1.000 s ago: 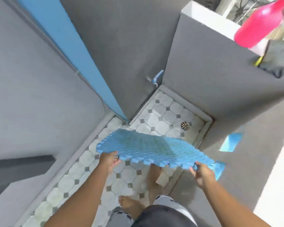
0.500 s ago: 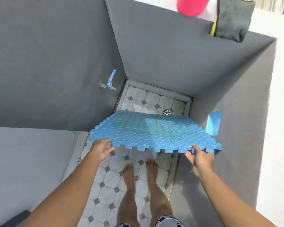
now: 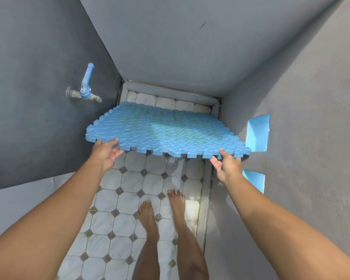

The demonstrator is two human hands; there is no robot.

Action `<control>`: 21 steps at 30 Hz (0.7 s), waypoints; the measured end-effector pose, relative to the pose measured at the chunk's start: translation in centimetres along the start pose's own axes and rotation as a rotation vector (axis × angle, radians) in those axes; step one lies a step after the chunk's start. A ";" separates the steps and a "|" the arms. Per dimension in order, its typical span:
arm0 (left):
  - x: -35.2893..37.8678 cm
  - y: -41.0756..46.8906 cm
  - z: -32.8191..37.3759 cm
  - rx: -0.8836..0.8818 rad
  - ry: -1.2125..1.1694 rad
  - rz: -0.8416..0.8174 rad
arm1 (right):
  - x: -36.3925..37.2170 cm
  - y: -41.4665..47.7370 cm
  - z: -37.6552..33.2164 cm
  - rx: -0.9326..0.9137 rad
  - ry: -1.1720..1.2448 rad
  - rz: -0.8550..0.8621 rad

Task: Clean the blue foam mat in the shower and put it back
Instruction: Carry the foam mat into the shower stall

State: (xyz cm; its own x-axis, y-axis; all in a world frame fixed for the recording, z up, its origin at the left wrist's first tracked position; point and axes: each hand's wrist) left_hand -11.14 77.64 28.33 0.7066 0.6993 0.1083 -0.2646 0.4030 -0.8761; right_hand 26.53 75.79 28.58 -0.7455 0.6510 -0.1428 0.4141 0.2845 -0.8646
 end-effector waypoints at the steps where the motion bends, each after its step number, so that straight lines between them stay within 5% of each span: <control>1: 0.2 0.3 0.1 0.007 0.004 -0.009 | 0.2 0.3 0.1 -0.001 0.016 -0.003; 15: -1.0 2.3 -0.7 0.152 0.078 -0.052 | 1.0 1.8 2.9 -0.111 0.067 0.052; 21: -1.0 4.3 -1.7 0.105 0.111 -0.044 | 1.7 2.5 3.5 -0.022 0.040 0.038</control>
State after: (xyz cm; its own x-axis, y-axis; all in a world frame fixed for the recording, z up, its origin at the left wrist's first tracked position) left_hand -11.88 77.73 23.63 0.7856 0.6124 0.0882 -0.2949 0.4958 -0.8168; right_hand 24.45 75.19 24.51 -0.7077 0.6892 -0.1558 0.4534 0.2737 -0.8483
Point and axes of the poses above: each hand's wrist, its own y-axis towards the middle knuckle, its own x-axis out of the palm, z = x × y, and after that the axes turned 8 degrees about -y, right-handed
